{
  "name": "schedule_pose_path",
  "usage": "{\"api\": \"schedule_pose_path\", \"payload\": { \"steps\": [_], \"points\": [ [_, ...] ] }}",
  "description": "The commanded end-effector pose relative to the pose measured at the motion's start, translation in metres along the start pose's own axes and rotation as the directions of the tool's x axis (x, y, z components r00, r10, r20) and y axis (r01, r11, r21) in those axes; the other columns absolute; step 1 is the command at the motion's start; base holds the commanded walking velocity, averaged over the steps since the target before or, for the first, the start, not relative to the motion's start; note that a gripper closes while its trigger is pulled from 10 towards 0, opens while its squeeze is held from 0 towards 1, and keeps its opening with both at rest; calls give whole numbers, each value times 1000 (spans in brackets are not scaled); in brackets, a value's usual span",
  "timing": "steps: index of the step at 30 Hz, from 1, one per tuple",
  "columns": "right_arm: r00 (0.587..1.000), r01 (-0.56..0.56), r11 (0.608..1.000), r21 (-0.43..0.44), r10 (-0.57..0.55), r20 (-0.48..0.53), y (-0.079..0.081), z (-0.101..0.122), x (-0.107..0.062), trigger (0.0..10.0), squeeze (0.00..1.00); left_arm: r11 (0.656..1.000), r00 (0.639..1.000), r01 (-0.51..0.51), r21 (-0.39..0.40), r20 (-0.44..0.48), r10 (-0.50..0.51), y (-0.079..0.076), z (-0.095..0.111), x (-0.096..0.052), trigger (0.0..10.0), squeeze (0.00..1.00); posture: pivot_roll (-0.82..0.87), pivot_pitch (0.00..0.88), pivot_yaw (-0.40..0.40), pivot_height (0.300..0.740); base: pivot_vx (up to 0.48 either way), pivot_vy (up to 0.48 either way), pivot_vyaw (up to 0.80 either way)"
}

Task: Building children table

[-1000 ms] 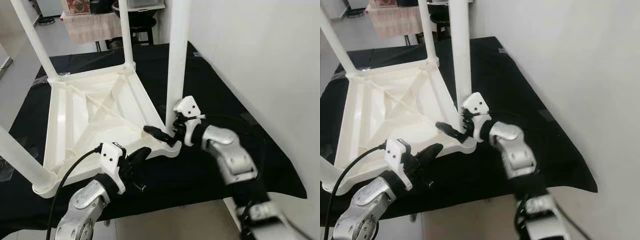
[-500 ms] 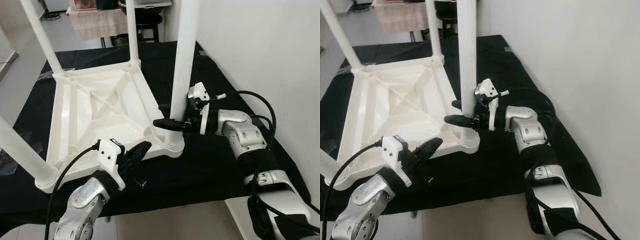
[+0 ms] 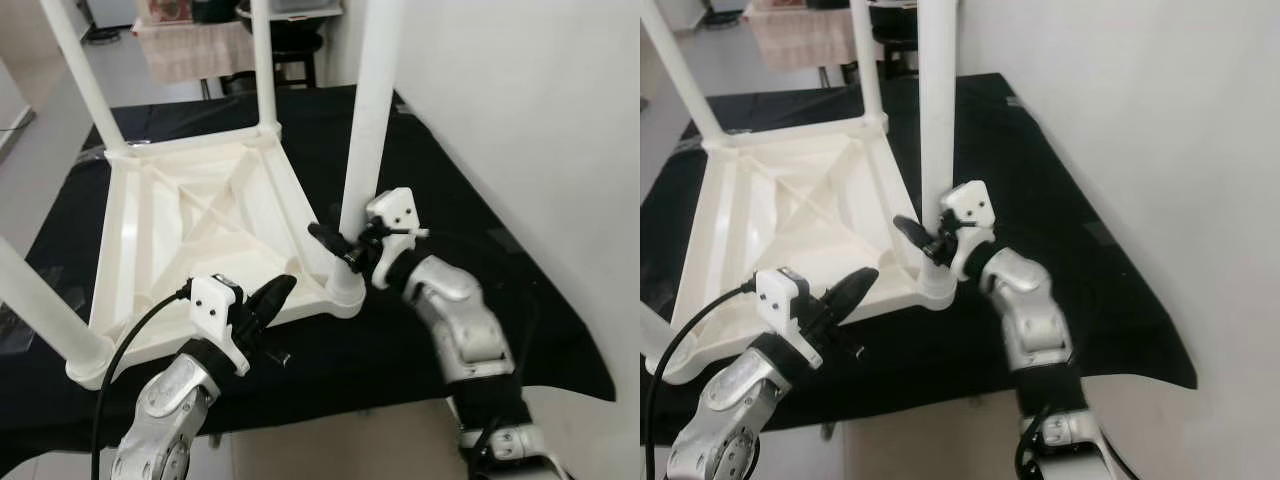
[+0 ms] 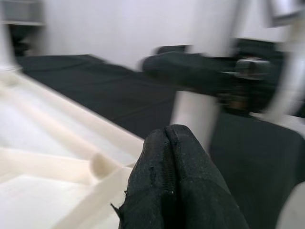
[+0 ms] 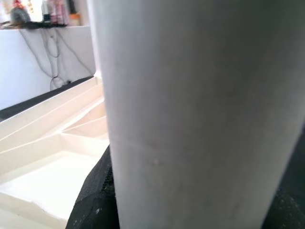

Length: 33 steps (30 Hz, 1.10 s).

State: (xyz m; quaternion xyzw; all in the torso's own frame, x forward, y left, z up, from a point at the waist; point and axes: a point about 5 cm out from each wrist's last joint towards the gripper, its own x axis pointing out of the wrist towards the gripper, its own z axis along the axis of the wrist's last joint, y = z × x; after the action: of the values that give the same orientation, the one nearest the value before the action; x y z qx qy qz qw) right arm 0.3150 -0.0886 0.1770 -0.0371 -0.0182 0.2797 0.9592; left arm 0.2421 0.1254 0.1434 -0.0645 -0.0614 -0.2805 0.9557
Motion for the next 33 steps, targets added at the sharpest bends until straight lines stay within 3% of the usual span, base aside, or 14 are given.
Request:
{"api": "schedule_pose_path", "payload": {
  "steps": [1, 9, 10, 11, 12, 20, 21, 22, 23, 24, 27, 31, 32, 33],
  "points": [
    [986, -7, 999, 31, 12, -168, 3, -31, -3, 0, 0, 1000, 1000, -7, -21, -7, 7, 1, -2, -2, 10000, 0, -32, 94, 6, 740, 0, 0, 0],
    [976, -6, 1000, -10, 4, -216, 2, -34, 1, 0, 0, 1000, 1000, -8, -26, -16, 8, 2, -3, 0, 10000, 0, -19, 100, -6, 740, 0, 0, 0],
    [977, 8, 1000, 10, -5, -212, 3, -32, 1, 10000, 0, 1000, 1000, -14, -25, -15, 14, 2, -3, 0, 10000, 0, -19, 98, -7, 740, 0, 0, 0],
    [977, 8, 1000, 10, -5, -212, 3, -32, 1, 10000, 0, 1000, 1000, -14, -25, -15, 14, 2, -3, 0, 10000, 0, -19, 98, -7, 740, 0, 0, 0],
    [980, -22, 998, 51, 32, -197, 4, -29, 2, 10000, 1000, 1000, 1000, -17, -24, -15, 17, 2, -3, 1, 10000, 0, -19, 100, -5, 740, 0, 0, 0],
    [951, -308, 951, -8, 307, -46, -14, 12, 18, 10000, 1000, 999, 1000, 1, -32, -25, -1, 1, -4, 3, 10000, 0, -23, 92, 1, 740, 0, 0, 0],
    [925, -380, 925, -22, 379, -37, -18, 18, 20, 10000, 173, 999, 1000, 3, -33, -26, -3, 1, -4, 3, 10000, 0, -18, 90, -3, 740, 0, 0, 0],
    [925, -380, 925, -22, 379, -37, -18, 18, 20, 10000, 173, 999, 1000, 3, -33, -26, -3, 1, -4, 3, 10000, 0, -18, 90, -3, 740, 0, 0, 0],
    [883, -469, 882, -46, 468, -37, -20, 22, 21, 10000, 0, 999, 1000, 4, -33, -27, -5, 0, -4, 3, 10000, 0, -13, 89, -6, 740, 0, 0, 0],
    [883, -469, 882, -46, 468, -37, -20, 22, 21, 10000, 0, 999, 1000, 4, -33, -27, -5, 0, -4, 3, 10000, 0, -13, 89, -6, 740, 0, 0, 0],
    [744, -667, 744, -25, 664, -70, -26, 25, 21, 10000, 0, 1000, 1000, 4, -28, -31, -5, -1, -5, 4, 10000, 0, 2, 87, -13, 740, 0, 0, 0],
    [727, -684, 730, 9, 682, -84, -32, 25, 25, 10000, 0, 1000, 999, 4, -26, -33, -4, -1, -5, 3, 10000, 0, 6, 87, -15, 740, 0, 0, 0],
    [721, -689, 725, 29, 688, -79, -34, 26, 27, 7843, 0, 1000, 999, 3, -26, -34, -4, -2, -5, 3, 10000, 0, 8, 89, -14, 740, 0, 0, 0],
    [721, -687, 725, 44, 688, -76, -35, 26, 29, 0, 0, 1000, 999, 3, -26, -35, -4, -2, -5, 3, 10000, 0, 9, 88, -16, 740, 0, 0, 0]
  ]
}}
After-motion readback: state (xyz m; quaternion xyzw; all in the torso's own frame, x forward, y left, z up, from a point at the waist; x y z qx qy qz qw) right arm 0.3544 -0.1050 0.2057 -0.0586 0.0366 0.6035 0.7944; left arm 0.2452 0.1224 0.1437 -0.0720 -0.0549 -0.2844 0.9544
